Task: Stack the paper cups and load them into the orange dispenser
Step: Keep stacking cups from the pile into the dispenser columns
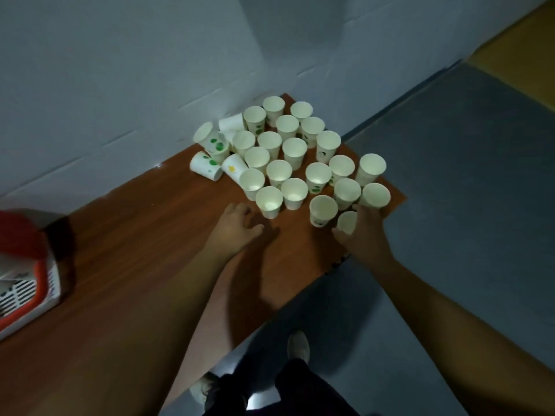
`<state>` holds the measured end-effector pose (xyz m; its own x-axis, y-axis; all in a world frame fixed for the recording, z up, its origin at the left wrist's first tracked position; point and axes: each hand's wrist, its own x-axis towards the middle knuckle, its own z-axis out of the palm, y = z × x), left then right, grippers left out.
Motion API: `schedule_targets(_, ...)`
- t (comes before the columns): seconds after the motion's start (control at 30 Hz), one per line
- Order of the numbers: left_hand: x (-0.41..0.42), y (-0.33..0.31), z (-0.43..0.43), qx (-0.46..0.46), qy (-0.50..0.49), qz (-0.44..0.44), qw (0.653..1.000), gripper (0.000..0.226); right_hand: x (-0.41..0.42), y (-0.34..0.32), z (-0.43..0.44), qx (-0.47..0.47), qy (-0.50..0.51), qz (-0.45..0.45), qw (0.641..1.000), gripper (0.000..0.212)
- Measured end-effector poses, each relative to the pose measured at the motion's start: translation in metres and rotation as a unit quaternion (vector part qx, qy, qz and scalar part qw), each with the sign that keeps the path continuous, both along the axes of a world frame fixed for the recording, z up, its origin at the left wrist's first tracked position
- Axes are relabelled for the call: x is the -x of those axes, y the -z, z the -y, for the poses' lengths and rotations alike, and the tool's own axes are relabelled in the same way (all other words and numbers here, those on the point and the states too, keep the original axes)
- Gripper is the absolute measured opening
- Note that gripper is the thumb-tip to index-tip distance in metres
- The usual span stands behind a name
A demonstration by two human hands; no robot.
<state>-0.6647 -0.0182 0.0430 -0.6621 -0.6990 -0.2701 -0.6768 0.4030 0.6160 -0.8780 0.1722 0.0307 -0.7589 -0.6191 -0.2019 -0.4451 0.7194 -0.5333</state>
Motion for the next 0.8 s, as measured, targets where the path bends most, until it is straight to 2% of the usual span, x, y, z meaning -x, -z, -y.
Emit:
schedule_targets(0.07,0.03,0.005,-0.008,0.006,0.032,0.002,0.999,0.051,0.015,0.01,-0.005,-0.008,0.011,0.001,1.0,0.072)
schedule_targets(0.17,0.076,0.018,-0.019,0.029,0.081,0.003,0.996,0.057,0.029,0.028,-0.01,-0.033,0.002,0.03,0.999,0.097)
schedule_targets(0.23,0.107,0.03,-0.026,0.047,0.123,0.009,0.991,0.063,0.035,0.043,-0.014,-0.035,-0.002,0.052,0.998,0.103)
schedule_targets(0.43,0.172,0.068,-0.028,0.125,0.23,0.076,0.962,0.092,0.044,0.075,-0.014,0.015,-0.036,0.014,0.999,0.095)
schedule_targets(0.57,0.183,0.081,-0.028,0.145,0.278,0.107,0.944,0.087,0.049,0.081,-0.014,0.026,-0.064,-0.012,0.998,0.085)
schedule_targets(0.7,0.171,0.075,-0.026,0.134,0.27,0.076,0.951,0.082,0.048,0.072,-0.018,0.038,-0.064,0.013,0.997,0.084)
schedule_targets(0.8,0.142,0.058,-0.02,0.103,0.213,0.042,0.971,0.083,0.041,0.056,-0.018,0.052,-0.064,0.031,0.996,0.082)
